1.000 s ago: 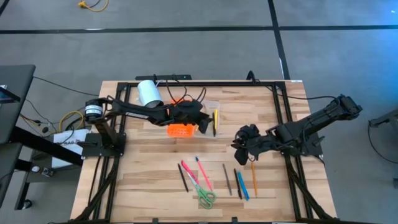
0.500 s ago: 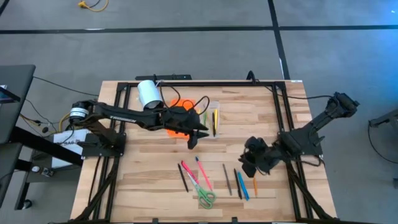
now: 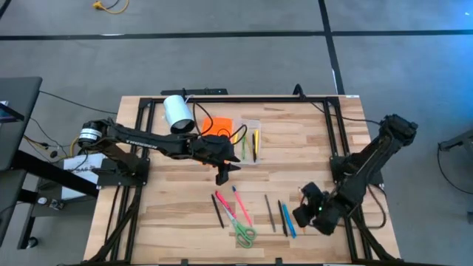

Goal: Pick & place school supplies into a supply box
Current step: Put the orange pencil into the orange supply box

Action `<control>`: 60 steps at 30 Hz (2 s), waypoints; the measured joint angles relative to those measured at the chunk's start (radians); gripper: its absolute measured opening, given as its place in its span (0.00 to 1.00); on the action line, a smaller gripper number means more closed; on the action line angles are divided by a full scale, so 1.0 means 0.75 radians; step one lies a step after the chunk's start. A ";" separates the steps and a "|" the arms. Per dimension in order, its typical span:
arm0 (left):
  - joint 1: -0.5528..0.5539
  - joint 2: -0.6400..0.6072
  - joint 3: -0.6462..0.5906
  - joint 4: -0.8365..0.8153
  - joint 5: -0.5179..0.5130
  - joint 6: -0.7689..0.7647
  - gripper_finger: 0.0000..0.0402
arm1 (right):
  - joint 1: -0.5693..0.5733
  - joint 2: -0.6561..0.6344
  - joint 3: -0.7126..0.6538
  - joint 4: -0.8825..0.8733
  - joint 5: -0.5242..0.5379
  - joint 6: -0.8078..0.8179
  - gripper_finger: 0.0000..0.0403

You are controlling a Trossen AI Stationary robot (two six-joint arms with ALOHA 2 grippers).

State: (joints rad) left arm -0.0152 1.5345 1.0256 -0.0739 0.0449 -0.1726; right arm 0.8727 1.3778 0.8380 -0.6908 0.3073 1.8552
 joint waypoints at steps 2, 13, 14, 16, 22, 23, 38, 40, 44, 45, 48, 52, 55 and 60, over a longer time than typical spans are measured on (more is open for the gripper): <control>-0.005 0.000 0.000 0.004 -0.013 0.013 0.32 | 0.007 0.053 0.000 0.000 -0.043 0.125 0.23; -0.005 0.000 0.000 0.003 -0.010 0.016 0.32 | -0.056 0.217 0.000 -0.005 -0.144 0.330 0.23; -0.005 0.000 0.000 0.002 -0.009 0.015 0.32 | -0.065 0.226 0.000 -0.009 -0.144 0.324 0.23; -0.005 0.000 0.000 -0.003 -0.006 0.008 0.32 | -0.080 0.246 0.000 -0.020 -0.149 0.322 0.23; -0.008 0.000 0.000 -0.035 0.003 -0.006 0.32 | -0.095 0.289 0.000 -0.059 -0.224 0.321 0.23; -0.009 0.000 0.000 -0.038 0.003 -0.006 0.32 | -0.095 0.287 0.000 -0.065 -0.226 0.321 0.23; -0.010 0.001 0.000 -0.045 0.002 -0.006 0.32 | -0.105 0.292 -0.002 -0.158 -0.167 0.318 0.23; -0.010 0.001 0.000 -0.045 0.001 -0.006 0.32 | -0.114 0.325 -0.004 -0.161 -0.168 0.310 0.23; -0.010 0.001 0.000 -0.051 -0.002 -0.006 0.32 | -0.126 0.390 -0.003 -0.127 -0.181 0.279 0.23; -0.010 0.001 0.000 -0.056 -0.003 -0.006 0.32 | -0.130 0.402 -0.002 -0.119 -0.190 0.265 0.23; -0.010 0.001 0.000 -0.070 -0.003 -0.006 0.32 | -0.141 0.431 0.014 -0.126 -0.231 0.250 0.23; -0.010 0.001 0.000 -0.069 -0.002 -0.007 0.32 | -0.140 0.437 0.022 -0.143 -0.242 0.250 0.23; -0.010 0.001 0.000 -0.068 -0.002 -0.018 0.32 | -0.140 0.436 0.018 -0.146 -0.249 0.234 0.21; -0.010 0.001 0.000 -0.067 -0.003 -0.042 0.32 | -0.149 0.435 0.005 -0.132 -0.252 0.189 0.07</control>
State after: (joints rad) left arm -0.0227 1.5352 1.0256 -0.1242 0.0430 -0.2041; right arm 0.7607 1.7039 0.8417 -0.7898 0.1184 1.9966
